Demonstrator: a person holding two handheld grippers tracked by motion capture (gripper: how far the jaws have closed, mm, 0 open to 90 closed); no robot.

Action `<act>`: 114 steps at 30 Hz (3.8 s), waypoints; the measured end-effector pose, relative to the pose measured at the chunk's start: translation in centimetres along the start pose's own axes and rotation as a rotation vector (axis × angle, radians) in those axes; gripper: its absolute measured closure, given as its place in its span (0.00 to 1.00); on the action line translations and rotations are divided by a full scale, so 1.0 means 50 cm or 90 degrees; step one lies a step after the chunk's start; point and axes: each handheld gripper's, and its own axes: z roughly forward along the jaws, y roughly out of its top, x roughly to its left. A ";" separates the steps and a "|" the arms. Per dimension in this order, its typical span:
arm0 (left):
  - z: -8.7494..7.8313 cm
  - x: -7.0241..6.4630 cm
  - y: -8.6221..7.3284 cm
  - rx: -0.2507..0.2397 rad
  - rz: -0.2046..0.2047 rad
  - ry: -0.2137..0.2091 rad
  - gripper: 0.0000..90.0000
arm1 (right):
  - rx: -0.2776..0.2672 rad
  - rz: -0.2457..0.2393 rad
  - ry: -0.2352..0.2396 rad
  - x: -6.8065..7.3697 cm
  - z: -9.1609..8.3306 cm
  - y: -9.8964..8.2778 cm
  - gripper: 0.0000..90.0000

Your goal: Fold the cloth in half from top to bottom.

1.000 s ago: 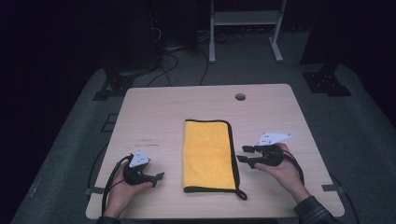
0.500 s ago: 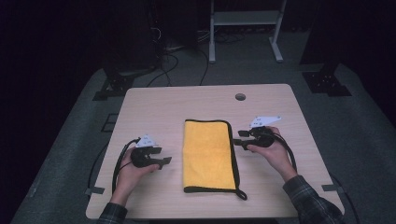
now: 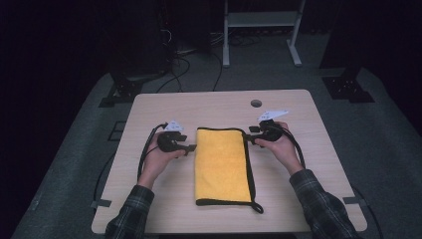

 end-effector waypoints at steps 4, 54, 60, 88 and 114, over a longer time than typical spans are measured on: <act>0.028 0.019 0.028 0.000 -0.003 0.009 0.43 | 0.005 0.003 -0.012 -0.018 0.029 0.016 0.53; 0.097 0.080 0.101 0.038 -0.090 0.037 0.95 | 0.052 0.003 -0.044 -0.051 0.090 0.068 0.93; 0.049 0.078 0.150 -0.005 -0.063 0.056 0.95 | 0.004 -0.010 -0.057 -0.050 0.049 0.125 0.93; -0.025 -0.048 0.013 -0.045 -0.064 -0.048 0.95 | -0.020 -0.021 0.057 0.028 -0.017 -0.021 0.92; -0.094 -0.154 -0.086 -0.018 -0.068 -0.135 0.95 | 0.008 -0.073 0.114 0.142 -0.111 -0.108 0.92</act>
